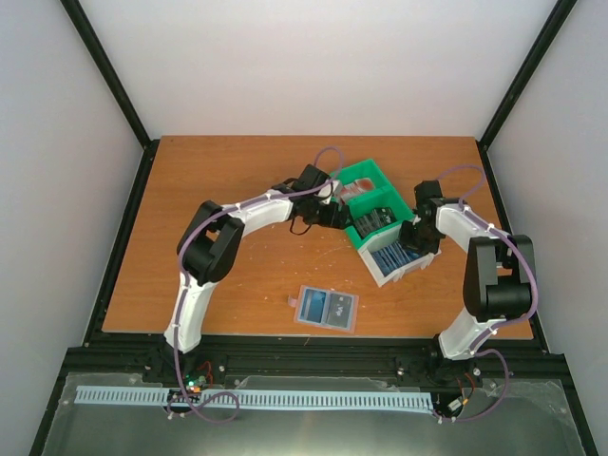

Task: Put the credit cards into the card holder
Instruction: Pick up the credit card from the storage box.

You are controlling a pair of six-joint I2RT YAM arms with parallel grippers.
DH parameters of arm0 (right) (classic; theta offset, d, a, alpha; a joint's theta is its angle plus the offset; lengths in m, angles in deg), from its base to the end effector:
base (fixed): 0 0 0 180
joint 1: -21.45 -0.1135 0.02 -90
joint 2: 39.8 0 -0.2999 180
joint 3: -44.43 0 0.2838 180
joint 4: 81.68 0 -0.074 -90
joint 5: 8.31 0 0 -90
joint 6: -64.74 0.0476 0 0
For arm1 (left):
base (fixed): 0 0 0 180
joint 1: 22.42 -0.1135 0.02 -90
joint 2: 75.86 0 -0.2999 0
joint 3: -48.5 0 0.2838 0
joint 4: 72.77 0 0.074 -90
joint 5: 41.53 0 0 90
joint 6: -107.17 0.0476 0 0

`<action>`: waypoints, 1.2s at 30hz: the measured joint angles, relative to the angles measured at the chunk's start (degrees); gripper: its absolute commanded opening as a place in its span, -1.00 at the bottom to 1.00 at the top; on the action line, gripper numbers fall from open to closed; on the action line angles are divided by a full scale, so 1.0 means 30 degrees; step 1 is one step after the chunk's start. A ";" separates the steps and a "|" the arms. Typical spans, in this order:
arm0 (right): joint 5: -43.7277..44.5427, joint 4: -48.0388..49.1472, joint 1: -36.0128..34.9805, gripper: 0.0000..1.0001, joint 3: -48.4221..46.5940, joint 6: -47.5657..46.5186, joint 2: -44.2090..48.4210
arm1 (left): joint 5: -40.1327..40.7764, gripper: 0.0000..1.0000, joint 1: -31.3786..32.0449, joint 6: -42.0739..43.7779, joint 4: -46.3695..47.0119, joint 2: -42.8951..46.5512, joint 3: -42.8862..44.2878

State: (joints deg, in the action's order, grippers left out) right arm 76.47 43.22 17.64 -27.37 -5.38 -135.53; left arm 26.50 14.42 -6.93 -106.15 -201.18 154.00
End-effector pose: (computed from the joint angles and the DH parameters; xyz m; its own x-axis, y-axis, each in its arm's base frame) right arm 0.3314 0.0264 0.1776 -0.9496 0.2762 -0.1486 0.2546 0.9555 0.1487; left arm 0.4144 -0.3327 0.1674 -0.8853 0.1901 -0.4245 0.4096 0.7509 -0.5181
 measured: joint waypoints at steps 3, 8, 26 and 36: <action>-0.0270 0.0087 0.0007 -0.45 0.0000 -0.0313 -0.0007 | 0.0495 0.88 0.0299 -0.0007 -0.0182 -0.0321 0.0255; -0.0328 0.0226 -0.0044 -0.38 0.0000 -0.0991 -0.0007 | 0.1421 0.86 0.0758 -0.0087 -0.0466 -0.0758 0.0736; 0.1807 0.0852 -0.1311 -0.47 0.0000 -0.2455 -0.0328 | 0.4430 0.61 0.1457 -0.1399 -0.2324 -0.2186 0.3104; 0.2178 0.0729 -0.1494 -0.49 0.0000 -0.2696 -0.0211 | 0.4481 0.59 0.1494 -0.1443 -0.2404 -0.2186 0.3104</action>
State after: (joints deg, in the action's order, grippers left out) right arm 83.01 45.40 13.16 -27.37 -13.47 -136.16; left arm 39.94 18.90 -11.25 -113.36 -207.73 163.31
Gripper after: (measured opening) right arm 0.255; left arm 0.798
